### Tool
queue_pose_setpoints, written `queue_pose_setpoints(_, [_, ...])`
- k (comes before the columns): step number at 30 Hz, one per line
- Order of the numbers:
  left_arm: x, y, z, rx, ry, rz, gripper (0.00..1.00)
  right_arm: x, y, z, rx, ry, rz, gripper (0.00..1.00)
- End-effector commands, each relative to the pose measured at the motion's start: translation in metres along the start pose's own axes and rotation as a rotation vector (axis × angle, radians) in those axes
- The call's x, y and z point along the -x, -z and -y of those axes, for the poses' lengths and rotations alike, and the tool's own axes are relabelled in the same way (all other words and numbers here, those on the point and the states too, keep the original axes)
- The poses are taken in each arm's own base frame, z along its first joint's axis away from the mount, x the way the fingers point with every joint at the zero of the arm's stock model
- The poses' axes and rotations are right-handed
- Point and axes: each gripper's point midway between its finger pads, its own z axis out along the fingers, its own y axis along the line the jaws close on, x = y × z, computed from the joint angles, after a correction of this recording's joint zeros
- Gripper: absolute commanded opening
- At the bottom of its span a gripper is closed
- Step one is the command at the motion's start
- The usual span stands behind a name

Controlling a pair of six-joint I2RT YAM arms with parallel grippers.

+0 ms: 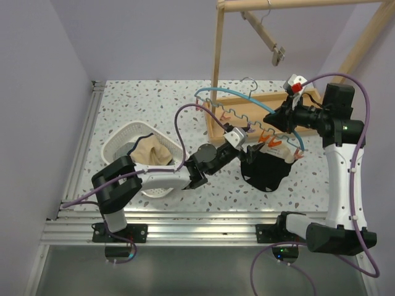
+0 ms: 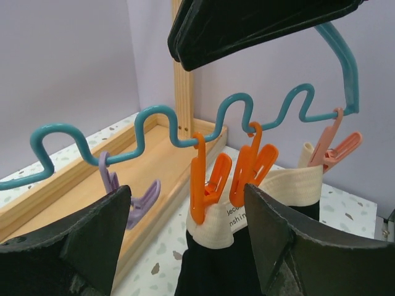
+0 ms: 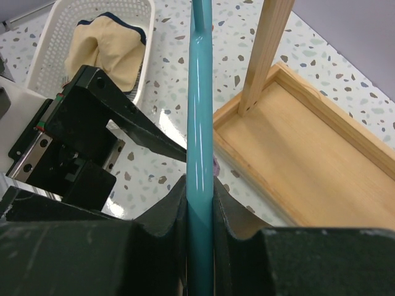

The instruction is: Remove the underwear clipped to the hanger

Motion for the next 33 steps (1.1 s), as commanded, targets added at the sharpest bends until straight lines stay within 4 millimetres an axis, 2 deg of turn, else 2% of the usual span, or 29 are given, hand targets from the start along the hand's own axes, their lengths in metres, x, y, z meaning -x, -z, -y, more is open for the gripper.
queue_pose_setpoints(1, [0.021, -0.014, 0.002, 0.018, -0.015, 0.073, 0.77, 0.021, 0.005, -0.006, 0.011, 0.062, 0.072, 0.0])
queue_pose_setpoints(11, [0.014, -0.029, 0.013, 0.046, -0.086, 0.051, 0.72, 0.021, 0.006, -0.007, 0.013, 0.065, 0.075, 0.0])
queue_pose_setpoints(22, [-0.002, -0.033, 0.008, 0.159, -0.221, 0.01, 0.64, 0.023, 0.006, -0.009, 0.017, 0.07, 0.08, 0.0])
queue_pose_setpoints(29, [0.001, -0.039, 0.007, 0.189, -0.269, 0.022, 0.57, 0.023, 0.006, -0.01, 0.019, 0.068, 0.08, 0.0])
queue_pose_setpoints(33, [0.002, -0.043, 0.007, 0.2, -0.28, 0.034, 0.57, 0.022, 0.006, -0.009, 0.019, 0.068, 0.079, 0.0])
